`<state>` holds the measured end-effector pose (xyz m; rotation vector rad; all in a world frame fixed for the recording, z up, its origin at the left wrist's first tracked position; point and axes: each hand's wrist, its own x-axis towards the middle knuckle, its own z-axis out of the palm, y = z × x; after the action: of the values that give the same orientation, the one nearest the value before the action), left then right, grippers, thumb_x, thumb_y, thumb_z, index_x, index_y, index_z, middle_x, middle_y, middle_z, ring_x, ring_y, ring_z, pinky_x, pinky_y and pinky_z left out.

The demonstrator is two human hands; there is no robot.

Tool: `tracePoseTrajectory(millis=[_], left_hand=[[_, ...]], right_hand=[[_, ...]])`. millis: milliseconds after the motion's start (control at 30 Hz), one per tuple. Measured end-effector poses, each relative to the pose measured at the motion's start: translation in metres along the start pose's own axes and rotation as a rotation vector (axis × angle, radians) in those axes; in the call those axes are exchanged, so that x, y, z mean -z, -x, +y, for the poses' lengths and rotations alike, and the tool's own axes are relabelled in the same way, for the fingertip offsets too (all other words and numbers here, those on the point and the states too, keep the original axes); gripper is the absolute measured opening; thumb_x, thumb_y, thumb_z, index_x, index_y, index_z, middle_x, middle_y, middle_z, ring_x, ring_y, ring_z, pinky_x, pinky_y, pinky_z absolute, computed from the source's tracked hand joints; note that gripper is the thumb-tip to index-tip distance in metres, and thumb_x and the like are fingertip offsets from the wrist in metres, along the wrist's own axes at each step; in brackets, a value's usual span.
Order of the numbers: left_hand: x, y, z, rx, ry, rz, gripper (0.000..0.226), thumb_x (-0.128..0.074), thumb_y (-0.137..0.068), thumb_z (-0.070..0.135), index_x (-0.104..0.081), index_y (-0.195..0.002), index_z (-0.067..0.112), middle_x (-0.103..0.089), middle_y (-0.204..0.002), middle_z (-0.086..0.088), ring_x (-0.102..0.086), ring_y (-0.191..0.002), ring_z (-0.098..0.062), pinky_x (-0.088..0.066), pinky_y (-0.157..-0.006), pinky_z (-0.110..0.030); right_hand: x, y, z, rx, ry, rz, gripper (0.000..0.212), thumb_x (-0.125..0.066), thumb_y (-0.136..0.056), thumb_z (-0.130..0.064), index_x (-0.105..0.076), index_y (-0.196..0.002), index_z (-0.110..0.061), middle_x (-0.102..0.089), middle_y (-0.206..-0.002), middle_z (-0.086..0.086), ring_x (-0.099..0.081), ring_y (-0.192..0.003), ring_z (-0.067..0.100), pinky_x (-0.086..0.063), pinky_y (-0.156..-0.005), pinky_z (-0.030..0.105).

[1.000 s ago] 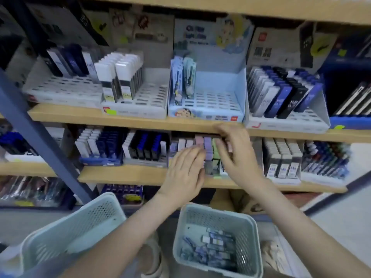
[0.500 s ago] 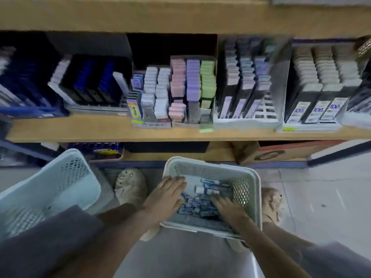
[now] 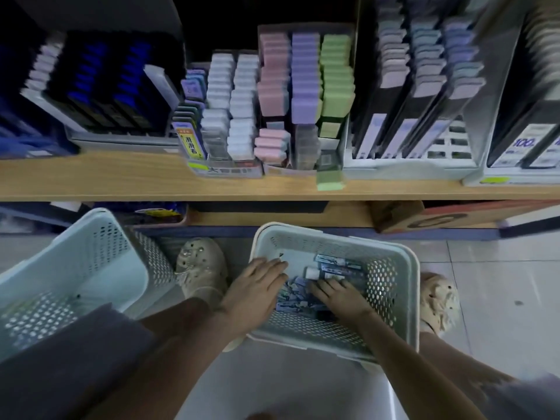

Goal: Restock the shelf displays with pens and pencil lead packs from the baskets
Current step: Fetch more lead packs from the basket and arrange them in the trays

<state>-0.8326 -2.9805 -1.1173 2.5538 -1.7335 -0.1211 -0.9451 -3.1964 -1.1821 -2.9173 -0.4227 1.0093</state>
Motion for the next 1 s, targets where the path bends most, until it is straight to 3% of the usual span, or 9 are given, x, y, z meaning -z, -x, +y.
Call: tracePoseTrajectory(millis=[167, 300, 400, 500, 600, 767, 833, 933, 1000], left_hand=[[0.000, 0.002, 0.001, 0.015, 0.024, 0.011, 0.046, -0.076, -0.064, 0.025, -0.069, -0.108, 0.013, -0.062, -0.126, -0.007, -0.054, -0.116, -0.022, -0.029, -0.106, -0.037], [0.001, 0.002, 0.001, 0.013, 0.028, 0.003, 0.046, -0.076, -0.065, 0.025, -0.069, -0.108, 0.013, -0.061, -0.126, -0.007, -0.054, -0.116, -0.022, -0.030, -0.106, -0.038], [0.001, 0.002, 0.001, 0.012, 0.029, -0.002, 0.046, -0.075, -0.066, 0.025, -0.068, -0.109, 0.013, -0.060, -0.127, -0.008, -0.053, -0.117, -0.023, -0.030, -0.106, -0.038], [0.000, 0.003, 0.001, 0.018, 0.039, -0.004, 0.044, -0.075, -0.067, 0.025, -0.068, -0.109, 0.013, -0.060, -0.128, -0.008, -0.053, -0.118, -0.023, -0.029, -0.107, -0.039], [0.000, 0.003, 0.001, 0.017, 0.040, 0.019, 0.043, -0.074, -0.068, 0.024, -0.068, -0.109, 0.012, -0.059, -0.128, -0.009, -0.048, -0.120, -0.023, -0.028, -0.108, -0.039], [0.001, 0.003, 0.001, 0.005, 0.046, 0.028, 0.043, -0.072, -0.069, 0.023, -0.067, -0.110, 0.012, -0.058, -0.130, -0.009, -0.048, -0.122, -0.023, -0.028, -0.108, -0.039], [0.000, 0.002, 0.001, 0.002, 0.044, 0.025, 0.043, -0.073, -0.069, 0.024, -0.067, -0.110, 0.013, -0.059, -0.130, -0.009, -0.050, -0.121, -0.024, -0.029, -0.108, -0.039], [0.001, 0.003, 0.001, -0.004, 0.051, 0.028, 0.043, -0.073, -0.068, 0.024, -0.068, -0.109, 0.013, -0.059, -0.129, -0.009, -0.052, -0.120, -0.024, -0.029, -0.108, -0.039], [0.000, 0.003, 0.000, -0.008, 0.048, 0.030, 0.043, -0.072, -0.069, 0.025, -0.068, -0.109, 0.013, -0.059, -0.129, -0.009, -0.052, -0.120, -0.024, -0.029, -0.108, -0.040]], right_hand=[[0.003, -0.004, -0.007, -0.063, 0.050, -0.003, 0.073, -0.045, -0.094, -0.005, 0.002, -0.150, -0.005, -0.026, -0.149, 0.017, -0.029, -0.134, 0.032, -0.027, -0.108, 0.044], [-0.001, -0.006, -0.004, -0.085, 0.066, 0.026, 0.085, -0.092, -0.037, -0.019, -0.065, -0.115, 0.000, -0.068, -0.094, 0.015, -0.066, -0.085, 0.029, -0.055, -0.064, 0.037], [-0.013, -0.011, 0.000, -0.126, 0.082, 0.063, 0.081, -0.092, -0.023, -0.018, -0.072, -0.100, 0.001, -0.067, -0.079, 0.015, -0.065, -0.069, 0.030, -0.054, -0.055, 0.037], [-0.008, -0.010, -0.004, -0.131, 0.091, 0.059, 0.078, -0.089, -0.041, -0.021, -0.065, -0.110, 0.006, -0.065, -0.088, 0.019, -0.062, -0.076, 0.032, -0.054, -0.063, 0.041], [-0.012, -0.006, -0.004, -0.129, 0.088, 0.044, 0.068, -0.047, -0.094, -0.026, -0.017, -0.145, 0.008, -0.042, -0.135, 0.022, -0.043, -0.121, 0.035, -0.038, -0.100, 0.048], [-0.017, 0.003, 0.004, -0.107, 0.088, 0.021, 0.071, -0.040, -0.097, -0.013, 0.008, -0.148, 0.000, -0.018, -0.152, 0.017, -0.025, -0.136, 0.032, -0.029, -0.108, 0.044], [-0.013, 0.003, 0.002, -0.103, 0.117, 0.053, 0.067, -0.041, -0.095, -0.007, -0.001, -0.148, 0.004, -0.027, -0.146, 0.020, -0.032, -0.131, 0.035, -0.034, -0.104, 0.045], [-0.015, -0.004, 0.004, -0.095, 0.174, 0.042, 0.071, -0.081, -0.063, -0.015, -0.054, -0.124, 0.008, -0.061, -0.107, 0.021, -0.060, -0.094, 0.034, -0.053, -0.072, 0.040], [-0.018, -0.006, 0.000, -0.107, 0.175, 0.027, 0.064, -0.083, -0.056, -0.016, -0.064, -0.114, 0.001, -0.067, -0.096, 0.016, -0.064, -0.083, 0.029, -0.053, -0.065, 0.035]])
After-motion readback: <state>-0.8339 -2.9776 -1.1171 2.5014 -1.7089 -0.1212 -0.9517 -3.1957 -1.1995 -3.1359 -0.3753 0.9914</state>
